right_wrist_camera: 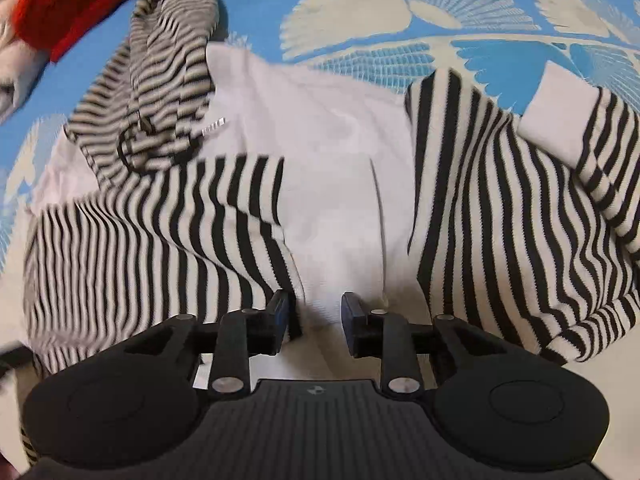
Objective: Fold small clothes
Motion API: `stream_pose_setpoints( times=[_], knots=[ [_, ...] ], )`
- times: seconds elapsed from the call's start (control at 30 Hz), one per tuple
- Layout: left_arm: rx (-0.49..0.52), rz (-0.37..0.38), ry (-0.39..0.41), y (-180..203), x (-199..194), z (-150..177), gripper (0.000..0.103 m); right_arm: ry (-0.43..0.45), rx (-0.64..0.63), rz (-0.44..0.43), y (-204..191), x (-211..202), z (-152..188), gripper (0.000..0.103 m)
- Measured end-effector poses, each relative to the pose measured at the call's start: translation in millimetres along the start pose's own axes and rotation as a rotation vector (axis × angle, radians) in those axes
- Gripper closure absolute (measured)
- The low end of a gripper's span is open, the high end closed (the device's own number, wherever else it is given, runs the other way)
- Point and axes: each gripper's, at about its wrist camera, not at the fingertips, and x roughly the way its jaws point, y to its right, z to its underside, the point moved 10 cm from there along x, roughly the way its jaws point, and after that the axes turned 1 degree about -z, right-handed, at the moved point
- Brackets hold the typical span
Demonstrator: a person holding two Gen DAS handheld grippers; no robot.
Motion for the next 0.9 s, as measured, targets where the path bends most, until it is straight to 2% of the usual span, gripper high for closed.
stream_pose_setpoints(
  times=[0.03,0.13,0.2,0.27,0.33,0.4,0.43,0.47,0.5,0.53,0.67,0.77,0.83,0.87,0.9],
  knots=[
    [0.009,-0.012,-0.006,-1.1,1.9,1.4,0.067,0.040,0.000,-0.008,-2.0,-10.7,-5.0,0.074],
    [-0.018,-0.023,0.024,-7.8,-7.5,-5.2,0.067,0.255,-0.061,-0.058,-11.2,-62.9,-32.6,0.074],
    [-0.047,-0.008,0.063,-10.8,-20.2,-13.1,0.067,0.418,-0.066,-0.028,4.1,-97.1,-53.1,0.071],
    [-0.066,0.014,0.096,-10.4,-32.0,-19.0,0.067,0.510,0.007,0.028,37.8,-117.1,-67.7,0.071],
    [-0.069,0.028,0.122,-7.3,-40.6,-23.3,0.067,0.508,0.125,0.075,80.8,-118.0,-73.3,0.071],
    [-0.065,0.031,0.128,-3.9,-42.5,-26.4,0.067,0.465,0.219,0.093,116.8,-107.6,-72.3,0.070],
    [-0.063,0.029,0.126,-2.6,-42.3,-27.2,0.067,0.432,0.240,0.102,130.2,-98.7,-70.3,0.068],
    [-0.063,0.027,0.123,-3.2,-41.3,-27.1,0.067,0.401,0.240,0.107,135.0,-88.2,-69.2,0.059],
    [-0.063,0.026,0.119,-4.4,-40.5,-28.1,0.067,0.364,0.222,0.109,140.4,-77.4,-66.2,0.053],
    [-0.063,0.025,0.118,-5.1,-39.8,-27.5,0.067,0.335,0.192,0.124,141.9,-66.3,-64.7,0.053],
    [-0.064,0.032,0.128,-9.3,-44.8,-26.4,0.067,0.278,0.028,0.254,149.8,-44.2,-55.6,0.045],
    [-0.071,0.033,0.131,-12.2,-46.7,-26.9,0.067,0.256,-0.083,0.316,149.6,-33.3,-53.5,0.044],
    [-0.073,0.031,0.132,-13.4,-46.8,-27.1,0.067,0.250,-0.122,0.344,151.0,-28.5,-52.4,0.049],
    [-0.074,0.030,0.133,-13.6,-47.2,-27.0,0.067,0.250,-0.124,0.350,152.2,-30.3,-53.2,0.062],
    [-0.076,0.028,0.136,-14.3,-48.0,-27.2,0.067,0.257,-0.110,0.361,155.0,-31.9,-54.4,0.085]
  ],
)
